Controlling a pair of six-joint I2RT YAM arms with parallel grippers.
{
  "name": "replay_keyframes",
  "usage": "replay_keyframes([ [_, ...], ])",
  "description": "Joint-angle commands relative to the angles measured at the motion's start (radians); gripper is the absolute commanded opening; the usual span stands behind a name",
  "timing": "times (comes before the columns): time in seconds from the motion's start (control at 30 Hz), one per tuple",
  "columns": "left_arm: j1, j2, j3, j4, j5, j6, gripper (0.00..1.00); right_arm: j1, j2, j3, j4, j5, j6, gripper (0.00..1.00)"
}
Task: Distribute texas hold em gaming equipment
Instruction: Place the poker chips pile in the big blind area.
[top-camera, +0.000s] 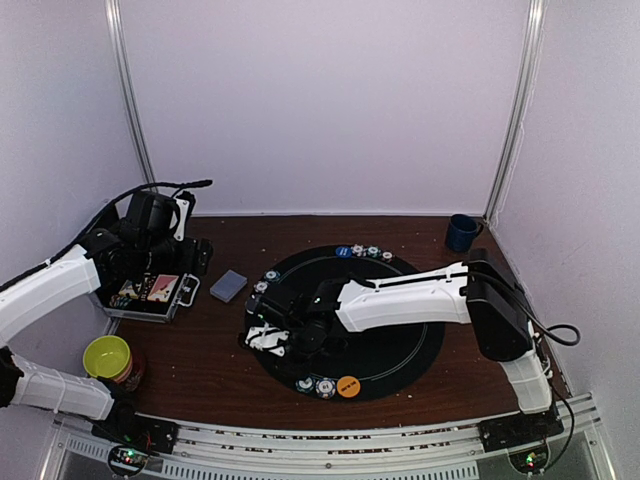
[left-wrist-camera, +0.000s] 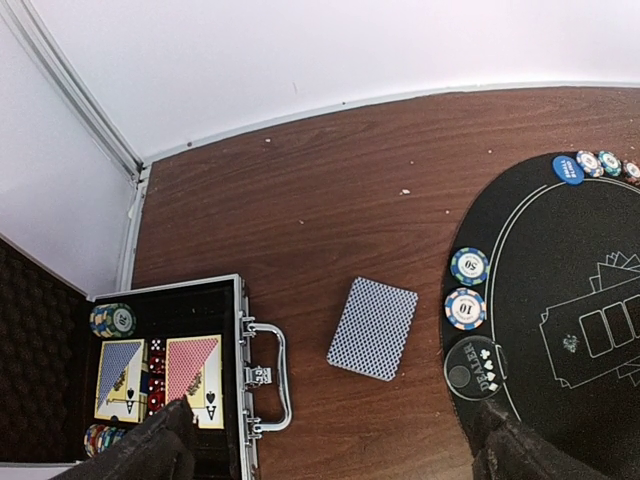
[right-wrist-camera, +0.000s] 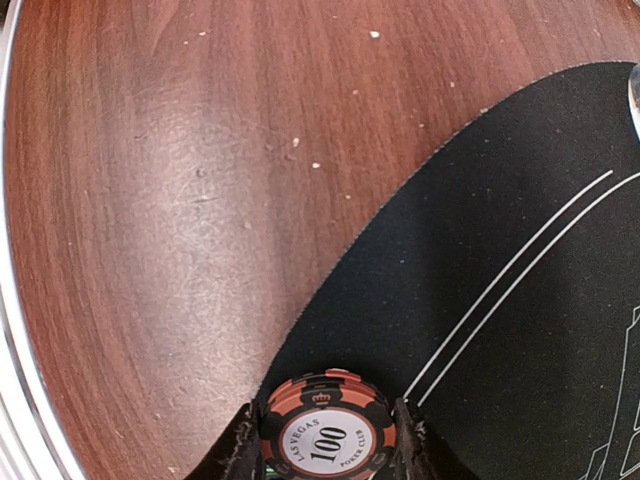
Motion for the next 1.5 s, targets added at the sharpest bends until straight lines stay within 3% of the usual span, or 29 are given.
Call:
replay_keyframes([
  [0.0, 0.008, 0.007, -0.008, 0.042, 0.004, 0.001, 0.98, 0.02, 0.001, -0.019, -0.001, 0.027, -0.008, 0.33],
  [0.33, 0.007, 0.01, -0.008, 0.042, 0.012, 0.0, 0.98, 0.025, -0.006, -0.038, 0.002, 0.072, -0.015, 0.33],
  [0.6, 0.008, 0.013, -0.007, 0.042, 0.013, 0.001, 0.98, 0.025, 0.005, -0.029, -0.007, 0.065, -0.021, 0.43],
  [0.97, 0.009, 0.014, -0.007, 0.043, 0.013, 0.001, 0.98, 0.026, -0.021, -0.002, -0.033, 0.049, -0.026, 0.7],
  [1.27, 0.008, 0.015, -0.008, 0.042, 0.013, 0.0, 0.98, 0.017, -0.219, -0.036, -0.044, 0.137, -0.048, 0.88],
  [1.47, 0.008, 0.021, -0.009, 0.042, 0.017, 0.0, 0.98, -0.063, -0.393, -0.14, -0.044, 0.205, -0.072, 0.97],
])
